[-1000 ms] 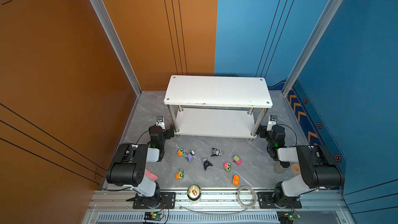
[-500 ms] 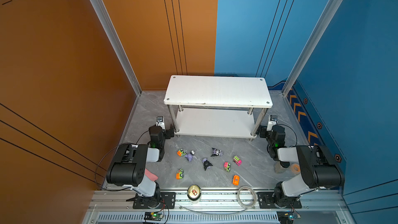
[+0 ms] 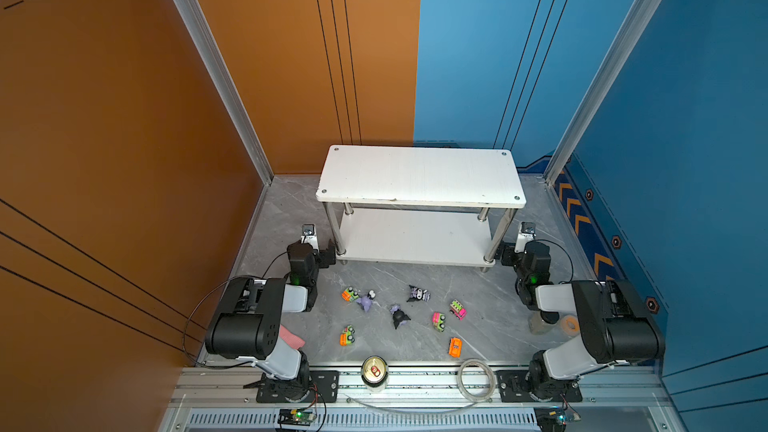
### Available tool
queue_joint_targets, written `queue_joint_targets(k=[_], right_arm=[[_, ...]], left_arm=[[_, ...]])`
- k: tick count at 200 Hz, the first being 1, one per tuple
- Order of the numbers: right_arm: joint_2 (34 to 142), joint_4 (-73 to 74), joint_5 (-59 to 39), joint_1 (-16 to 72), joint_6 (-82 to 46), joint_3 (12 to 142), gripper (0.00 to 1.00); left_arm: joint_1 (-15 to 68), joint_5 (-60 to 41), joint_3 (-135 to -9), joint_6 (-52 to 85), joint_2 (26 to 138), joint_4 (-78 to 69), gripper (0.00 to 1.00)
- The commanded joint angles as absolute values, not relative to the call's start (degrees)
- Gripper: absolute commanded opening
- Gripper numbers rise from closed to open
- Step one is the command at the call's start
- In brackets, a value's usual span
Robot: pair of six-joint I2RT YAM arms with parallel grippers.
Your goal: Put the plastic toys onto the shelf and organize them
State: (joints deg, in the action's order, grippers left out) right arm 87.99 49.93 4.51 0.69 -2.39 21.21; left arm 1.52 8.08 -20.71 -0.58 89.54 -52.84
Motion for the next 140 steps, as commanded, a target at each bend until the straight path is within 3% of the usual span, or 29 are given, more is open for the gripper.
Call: queue_joint_targets(k=[1, 56, 97, 114, 140], right_arm=[[87.7, 48.5, 3.2, 0.4, -3.1, 22.3, 1.00], [87.2, 49.0, 6.2, 1.4, -3.0, 22.1, 1.00], [71.0, 36.5, 19.8, 5.1, -4.3, 21.5, 1.00], [63.6, 22.1, 26.6, 6.7, -8.1, 24.7, 1.00], [54.4, 12.6, 37.9, 11.8, -10.2, 25.3, 1.00]], left_arm=[[1.3, 7.6, -21.9, 0.0, 89.4, -52.1, 0.98], [2.8, 9.4, -22.2, -1.4, 87.1, -50.7, 0.98], [7.5, 22.1, -24.4, -1.8, 71.6, -35.5, 0.98], [8.1, 29.1, -26.2, 6.6, 66.3, -27.5, 0.98], [7.9, 37.4, -29.4, 23.4, 57.9, -8.9, 0.98]])
